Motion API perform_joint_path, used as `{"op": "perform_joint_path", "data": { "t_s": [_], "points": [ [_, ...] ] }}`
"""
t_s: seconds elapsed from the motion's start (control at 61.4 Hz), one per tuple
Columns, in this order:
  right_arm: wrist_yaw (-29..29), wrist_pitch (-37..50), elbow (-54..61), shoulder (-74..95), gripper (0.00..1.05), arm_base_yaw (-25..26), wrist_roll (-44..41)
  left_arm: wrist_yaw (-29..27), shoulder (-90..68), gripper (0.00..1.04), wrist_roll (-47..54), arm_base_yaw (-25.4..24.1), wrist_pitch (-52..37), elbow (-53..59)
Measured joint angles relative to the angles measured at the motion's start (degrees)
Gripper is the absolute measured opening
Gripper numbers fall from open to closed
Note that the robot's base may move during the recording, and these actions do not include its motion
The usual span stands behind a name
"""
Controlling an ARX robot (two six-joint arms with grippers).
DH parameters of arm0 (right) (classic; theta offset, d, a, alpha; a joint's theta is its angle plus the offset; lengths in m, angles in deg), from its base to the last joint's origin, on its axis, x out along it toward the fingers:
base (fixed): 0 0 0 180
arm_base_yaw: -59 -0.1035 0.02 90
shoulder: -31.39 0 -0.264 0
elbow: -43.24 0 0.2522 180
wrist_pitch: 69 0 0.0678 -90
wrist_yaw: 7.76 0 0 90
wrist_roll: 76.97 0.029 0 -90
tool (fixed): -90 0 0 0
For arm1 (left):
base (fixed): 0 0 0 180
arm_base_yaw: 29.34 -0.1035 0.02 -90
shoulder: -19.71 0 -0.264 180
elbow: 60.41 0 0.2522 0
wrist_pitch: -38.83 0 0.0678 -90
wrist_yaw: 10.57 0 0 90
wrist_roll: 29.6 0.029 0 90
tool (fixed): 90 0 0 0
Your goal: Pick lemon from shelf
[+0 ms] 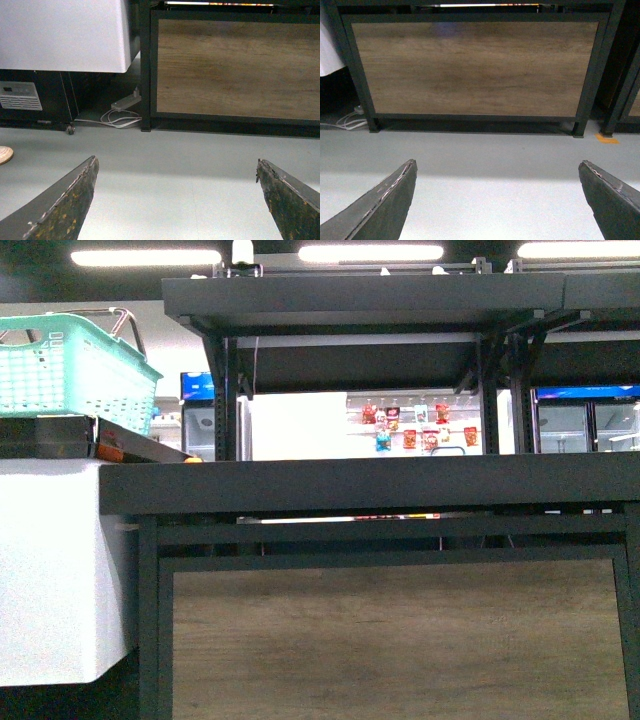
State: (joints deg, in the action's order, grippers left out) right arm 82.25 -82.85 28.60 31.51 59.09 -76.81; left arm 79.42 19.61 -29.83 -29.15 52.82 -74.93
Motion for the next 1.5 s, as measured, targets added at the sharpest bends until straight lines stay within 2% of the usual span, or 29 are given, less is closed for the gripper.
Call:
{"op": "perform_joint_path", "data": {
  "t_s": [1.499],
  "points": [
    [0.0,0.0,0.0,-0.02,0.97,0.0,0.0,0.02,0.0,0.97,0.0,0.0,0.0,0.0]
  ]
}}
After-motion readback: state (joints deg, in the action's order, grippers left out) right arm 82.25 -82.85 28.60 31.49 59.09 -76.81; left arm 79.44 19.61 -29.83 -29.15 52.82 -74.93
